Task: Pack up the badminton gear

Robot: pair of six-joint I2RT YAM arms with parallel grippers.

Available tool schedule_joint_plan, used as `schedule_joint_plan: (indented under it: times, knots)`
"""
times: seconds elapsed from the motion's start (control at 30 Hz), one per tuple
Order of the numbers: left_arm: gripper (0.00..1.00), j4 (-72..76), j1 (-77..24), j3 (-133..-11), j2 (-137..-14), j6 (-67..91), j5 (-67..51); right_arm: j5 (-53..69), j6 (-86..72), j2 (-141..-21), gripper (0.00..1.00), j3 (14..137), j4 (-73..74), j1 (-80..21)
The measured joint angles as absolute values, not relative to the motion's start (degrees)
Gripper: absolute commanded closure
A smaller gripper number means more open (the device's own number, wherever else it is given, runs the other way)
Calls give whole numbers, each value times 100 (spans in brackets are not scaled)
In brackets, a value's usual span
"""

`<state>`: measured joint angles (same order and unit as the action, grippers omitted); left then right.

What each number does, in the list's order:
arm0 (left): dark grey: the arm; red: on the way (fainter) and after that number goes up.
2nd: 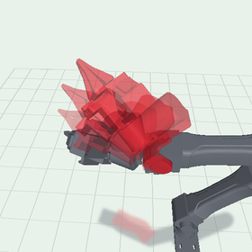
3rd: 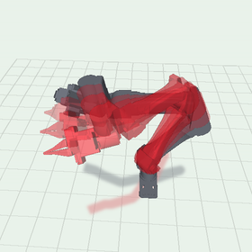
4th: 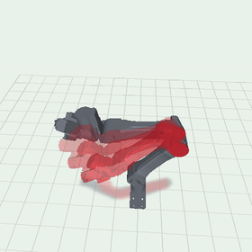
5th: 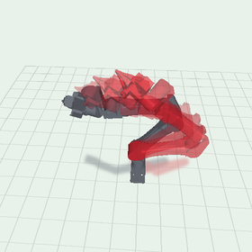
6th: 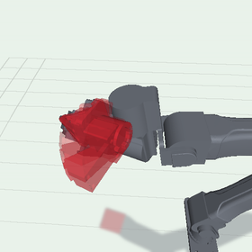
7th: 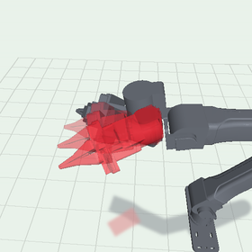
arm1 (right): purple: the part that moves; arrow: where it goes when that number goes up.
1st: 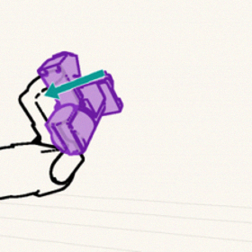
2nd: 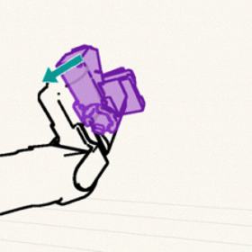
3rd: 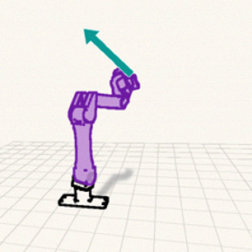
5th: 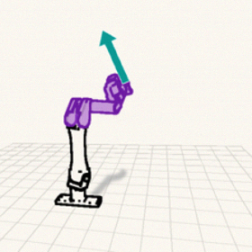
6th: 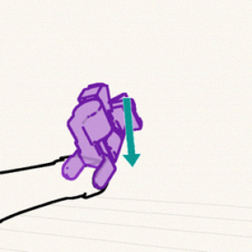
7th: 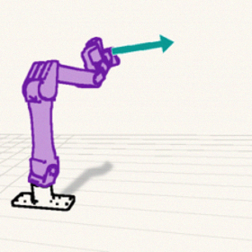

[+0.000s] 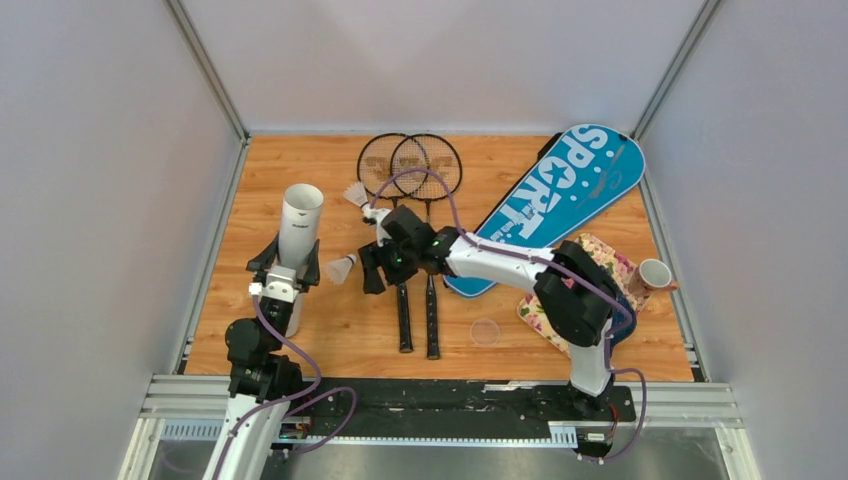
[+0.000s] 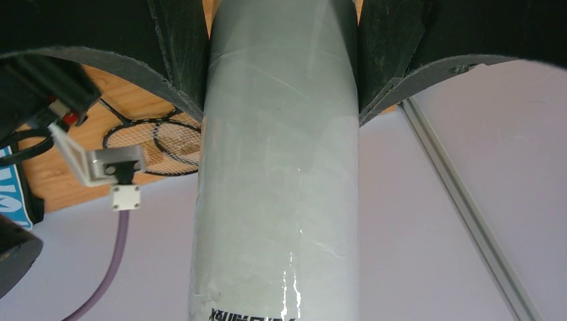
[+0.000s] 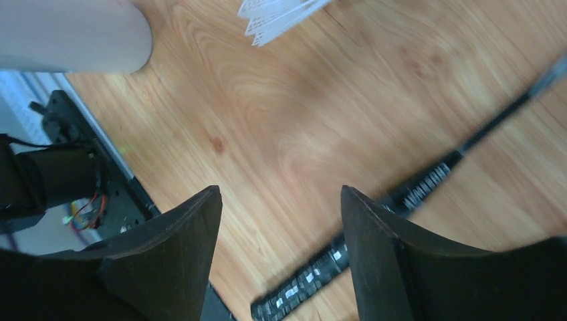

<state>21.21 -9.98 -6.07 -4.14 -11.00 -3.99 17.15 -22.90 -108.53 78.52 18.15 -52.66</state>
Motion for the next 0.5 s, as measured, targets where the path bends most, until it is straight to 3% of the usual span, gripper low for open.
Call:
schedule_joint_plan:
  times: [0.2,0.5]
  knots:
    - [93,2099,-998,-607,-377,-1100,-370,567,-2213,-11498,31,8414,1509,-5942]
    - [94,1949,-998,-607,-108,-1100,207,-620,-2952,-12495,32,9478,1273,-5927]
